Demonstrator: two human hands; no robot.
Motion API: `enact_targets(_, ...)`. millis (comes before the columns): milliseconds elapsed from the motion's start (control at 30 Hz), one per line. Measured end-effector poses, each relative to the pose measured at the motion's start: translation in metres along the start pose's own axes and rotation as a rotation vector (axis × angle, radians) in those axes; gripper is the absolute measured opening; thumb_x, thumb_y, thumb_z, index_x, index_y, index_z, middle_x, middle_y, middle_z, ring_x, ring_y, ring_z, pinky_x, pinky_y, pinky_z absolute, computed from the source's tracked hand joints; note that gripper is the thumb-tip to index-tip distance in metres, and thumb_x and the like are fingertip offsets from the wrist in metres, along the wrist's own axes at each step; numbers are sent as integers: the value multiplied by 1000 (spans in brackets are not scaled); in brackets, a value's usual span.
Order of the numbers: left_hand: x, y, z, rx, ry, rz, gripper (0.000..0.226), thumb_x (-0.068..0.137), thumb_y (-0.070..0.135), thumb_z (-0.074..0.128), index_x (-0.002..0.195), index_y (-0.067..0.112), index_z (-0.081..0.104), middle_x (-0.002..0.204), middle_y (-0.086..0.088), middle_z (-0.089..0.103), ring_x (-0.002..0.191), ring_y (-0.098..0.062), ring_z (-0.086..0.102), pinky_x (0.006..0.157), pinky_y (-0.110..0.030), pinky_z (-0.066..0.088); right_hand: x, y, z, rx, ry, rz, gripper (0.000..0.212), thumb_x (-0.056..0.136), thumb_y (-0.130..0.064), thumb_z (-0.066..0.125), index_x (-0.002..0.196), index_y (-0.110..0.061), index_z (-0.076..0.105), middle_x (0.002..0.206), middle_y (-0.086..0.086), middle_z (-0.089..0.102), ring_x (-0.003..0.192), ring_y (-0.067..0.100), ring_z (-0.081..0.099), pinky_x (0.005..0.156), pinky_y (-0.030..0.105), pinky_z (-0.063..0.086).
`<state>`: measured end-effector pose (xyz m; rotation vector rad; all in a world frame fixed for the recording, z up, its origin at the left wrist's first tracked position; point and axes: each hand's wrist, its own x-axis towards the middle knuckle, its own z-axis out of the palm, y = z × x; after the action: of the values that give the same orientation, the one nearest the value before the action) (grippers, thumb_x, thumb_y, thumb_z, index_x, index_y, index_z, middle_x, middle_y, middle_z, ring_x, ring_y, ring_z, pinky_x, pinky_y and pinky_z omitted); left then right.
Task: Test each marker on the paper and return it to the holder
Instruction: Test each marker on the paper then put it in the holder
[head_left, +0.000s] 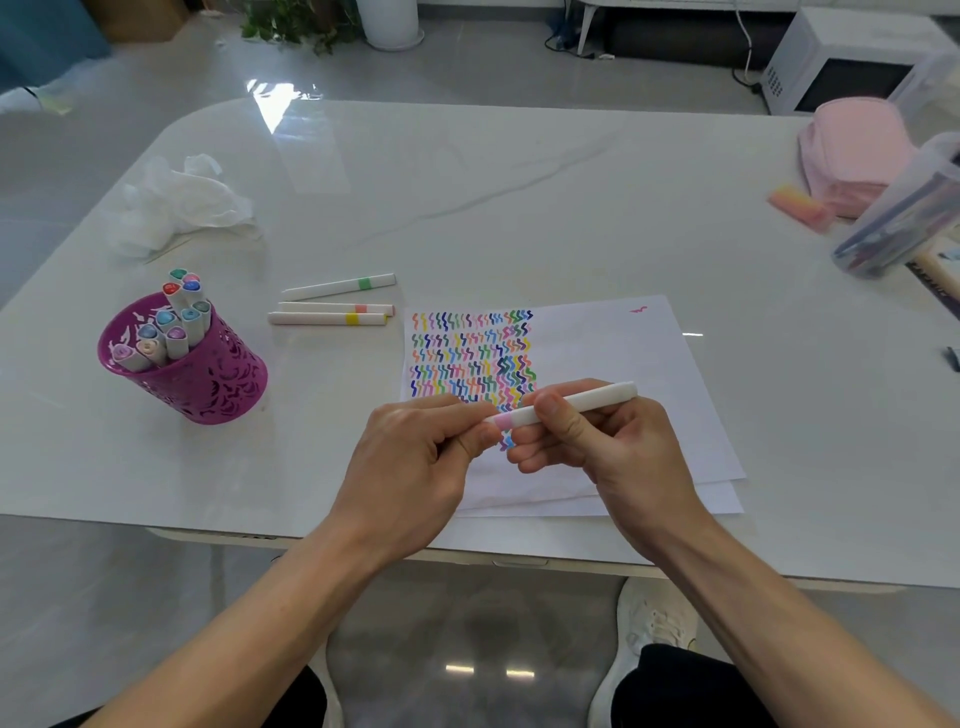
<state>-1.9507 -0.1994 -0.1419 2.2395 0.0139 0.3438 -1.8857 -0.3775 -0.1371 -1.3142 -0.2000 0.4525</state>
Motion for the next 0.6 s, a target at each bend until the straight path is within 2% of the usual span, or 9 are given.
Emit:
enact_targets(167,1,2,0,-5,-15,2,15,97,28,66,93,21,78,67,2,64,60,-17,58,54,-39,49,0,0,-2,-10,8,6,30,90,-18,66,101,9,69,84,26,76,71,41,75,66,37,62)
enact_targets(300,5,5,-7,23,-38,-11,15,93,38,67,93,29,79,70,7,67,63,-16,62,59,-39,50,1,5,-3,23,-15,93,40,89,-27,66,108,8,69,87,27,75,74,37,75,69,35,61)
enact_targets(433,13,10,-22,-97,111,-66,9,85,33,77,94,31,77,77,6,71,68,-18,63,66,-38,53,8,6,-1,-4,30,110,44,86,-38,69,108,0,72,79,20,73,68,31,70,65,33,58)
enact_targets(533,17,9,-40,-269,271,-108,13,85,21,79,93,29,73,88,-1,74,78,-24,68,77,-44,58,14,8,-5,-117,123,114,34,93,-37,67,110,-8,70,71,12,71,62,26,66,60,33,55)
enact_targets(600,18,7,-55,-283,398,-87,12,87,17,77,95,24,69,95,2,74,87,-22,70,81,-38,57,17,12,-10,-235,187,99,24,98,-34,66,106,-11,70,67,9,70,58,22,63,57,32,53)
